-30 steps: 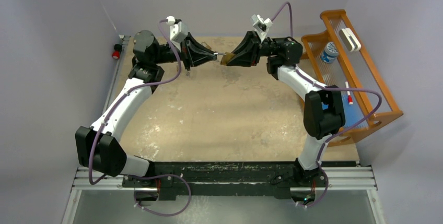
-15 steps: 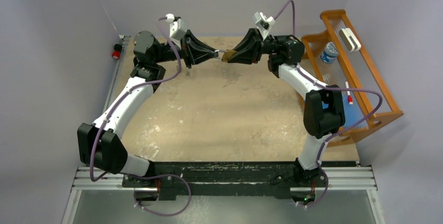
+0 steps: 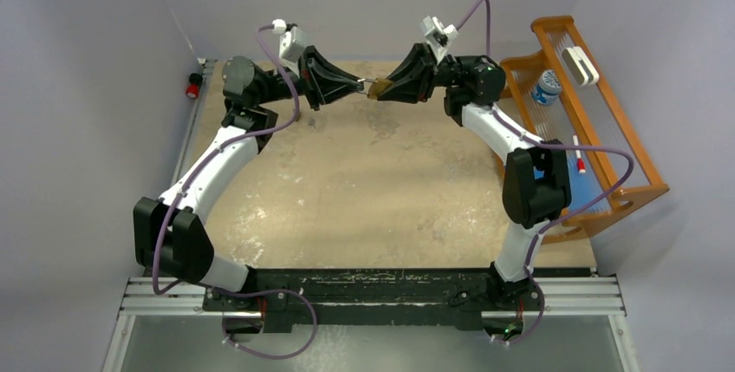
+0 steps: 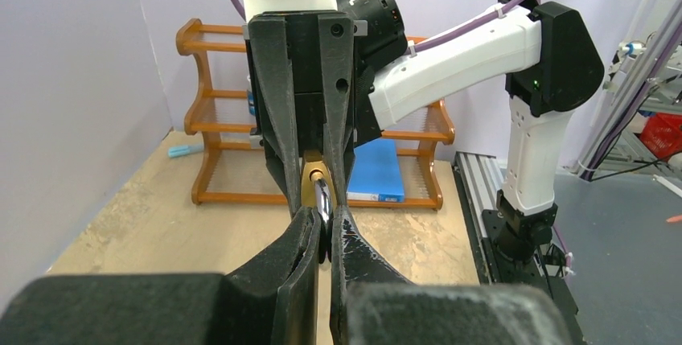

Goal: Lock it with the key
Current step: Lock the lock.

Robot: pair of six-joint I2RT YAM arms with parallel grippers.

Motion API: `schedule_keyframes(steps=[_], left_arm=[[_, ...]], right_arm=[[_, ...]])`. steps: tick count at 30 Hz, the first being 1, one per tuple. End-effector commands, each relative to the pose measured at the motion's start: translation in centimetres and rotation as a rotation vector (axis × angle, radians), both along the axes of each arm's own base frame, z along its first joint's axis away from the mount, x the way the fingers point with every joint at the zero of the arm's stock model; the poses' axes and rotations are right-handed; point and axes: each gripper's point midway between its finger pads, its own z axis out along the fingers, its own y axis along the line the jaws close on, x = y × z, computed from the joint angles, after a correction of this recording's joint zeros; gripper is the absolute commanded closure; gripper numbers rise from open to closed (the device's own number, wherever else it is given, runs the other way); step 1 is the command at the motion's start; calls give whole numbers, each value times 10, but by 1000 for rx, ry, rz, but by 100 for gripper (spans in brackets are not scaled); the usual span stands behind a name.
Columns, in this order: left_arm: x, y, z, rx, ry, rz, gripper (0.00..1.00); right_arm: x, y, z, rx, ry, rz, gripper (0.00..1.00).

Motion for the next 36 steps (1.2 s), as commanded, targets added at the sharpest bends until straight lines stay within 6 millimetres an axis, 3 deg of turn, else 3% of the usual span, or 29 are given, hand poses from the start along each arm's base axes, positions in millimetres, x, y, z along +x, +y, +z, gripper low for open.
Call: schedule_keyframes(steps=[1,16,25,32,36], left_arm=[[-14,-20,-2,-19,9,-61,100],[-13,-36,-26,-24,60,-84,100],[-7,-41,-48,-27,71,-84,100],[1,-50,-84,-10,135,-89,100],[3,-52,-84,-39,136,-100,100]], right_arm=[[-11,14,43,145,-96,-13,100],[-3,19,68,227,-93,-84,100],[-14,28,86,257,-122,-60,100],[-20,35,101,288,-137,-46,100],[-22,45,104,295,-131,-17,100]])
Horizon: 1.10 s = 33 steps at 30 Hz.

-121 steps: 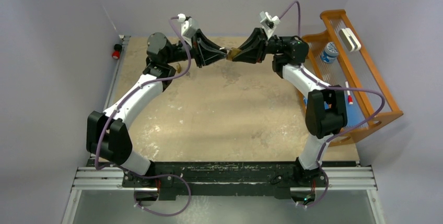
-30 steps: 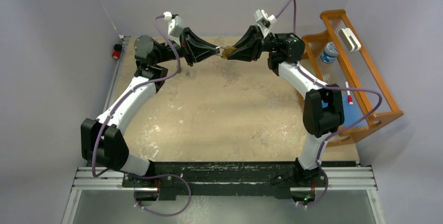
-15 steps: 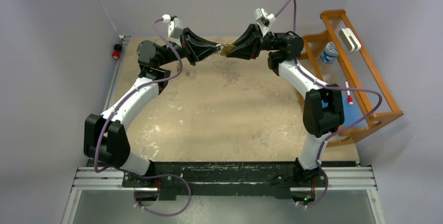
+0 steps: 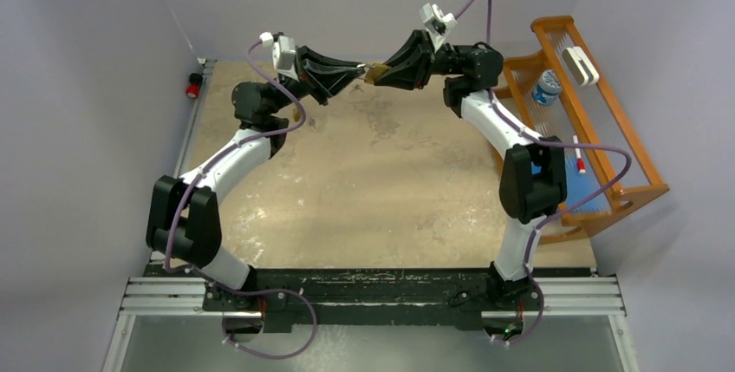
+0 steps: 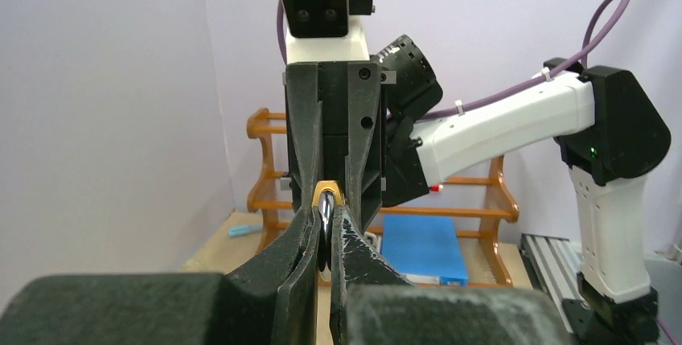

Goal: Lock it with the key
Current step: Lock the lock.

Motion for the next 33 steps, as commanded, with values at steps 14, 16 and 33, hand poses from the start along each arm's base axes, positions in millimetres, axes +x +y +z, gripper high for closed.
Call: schedule_keyframes(steps=[14,16,33], left_arm=[[-31,-43,-90,87,223,-268,100],[-31,-43,-92,70,231,-275,100],[-30,-43,-91,-7,231,-291,100]], right_arm=[[-68,46,106,300,-100,97,100],[-68,45,111,313,-103,96,100],[-80,52,128,452,-110,194,100]])
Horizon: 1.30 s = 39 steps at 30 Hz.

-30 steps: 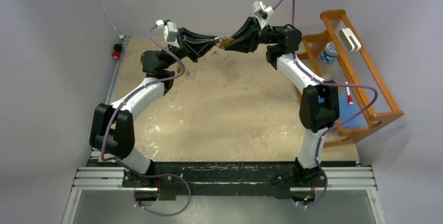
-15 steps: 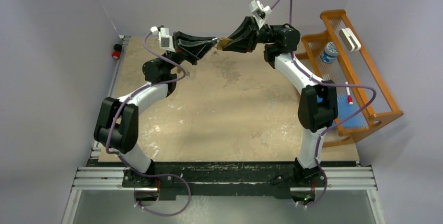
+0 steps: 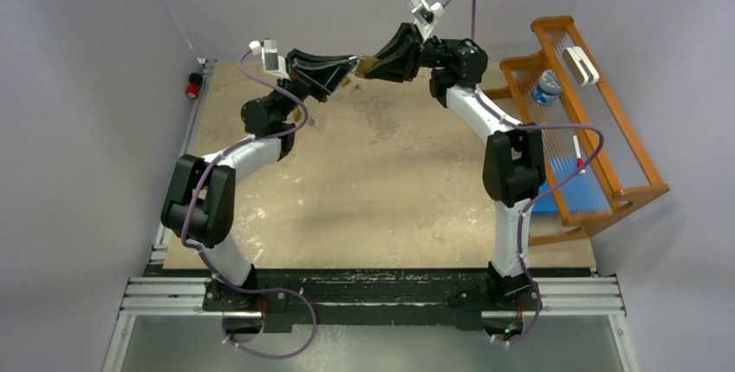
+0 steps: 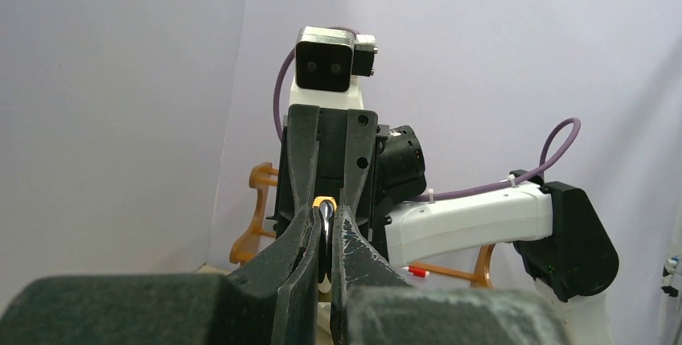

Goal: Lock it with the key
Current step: Lock the lock.

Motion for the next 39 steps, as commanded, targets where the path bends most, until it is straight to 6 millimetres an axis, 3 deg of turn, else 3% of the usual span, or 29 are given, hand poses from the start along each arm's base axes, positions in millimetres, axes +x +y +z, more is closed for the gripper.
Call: schedule_keyframes(steps=[1,6,15,19,24,28,31,34,39], left_arm=[[-55,-51,-82,239,47,-327,100],[-48,-26,-60,190,-4,-270,100],[-47,16,-21,142,-93,-167,100],[-51,15,-17,168,-76,-186,100],[-39,-2,-33,270,-17,-176,100],[-31,-8,-39,330,-13,-124,92],[-20,-11,-47,396,-2,-74,100],[-12,-15,-57,465,19,-45,100],[-1,-10,-50,486,39,10,100]], right_arm=[[-102,31,127,409,-176,121,100],[-102,21,116,350,-189,74,100],[-88,-36,103,295,-160,-31,100],[-85,-40,105,290,-152,-58,100],[-82,-39,108,309,-140,-31,100],[-80,-38,107,313,-134,-19,100],[-79,-36,106,310,-132,-20,100],[-78,-35,105,307,-128,-20,100],[-76,-33,96,262,-125,-21,100]])
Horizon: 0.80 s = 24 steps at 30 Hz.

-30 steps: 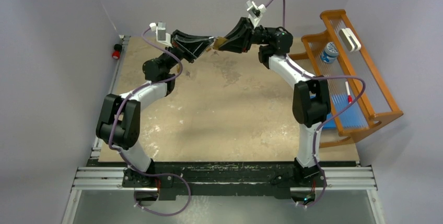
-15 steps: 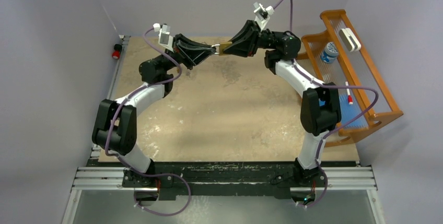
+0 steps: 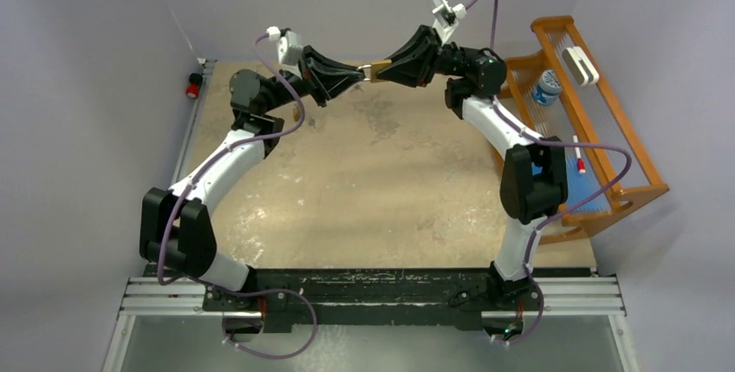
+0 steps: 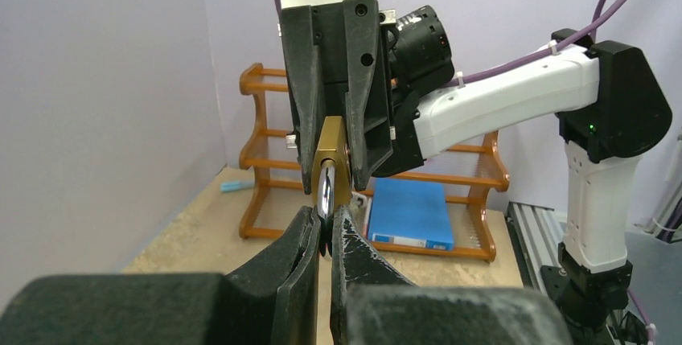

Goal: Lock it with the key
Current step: Lock the lock.

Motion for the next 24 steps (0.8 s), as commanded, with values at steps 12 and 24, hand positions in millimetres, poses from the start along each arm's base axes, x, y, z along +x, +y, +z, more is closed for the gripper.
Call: schedule_keyframes(steps=[12,24], left_arm=[[18,20,-2,151,36,123,100],[2,27,20,141,-26,132,100]], right_arm=[[-24,-45,49,171,-195,-102,8],[-2,-48,14,123,-174,-232,26]])
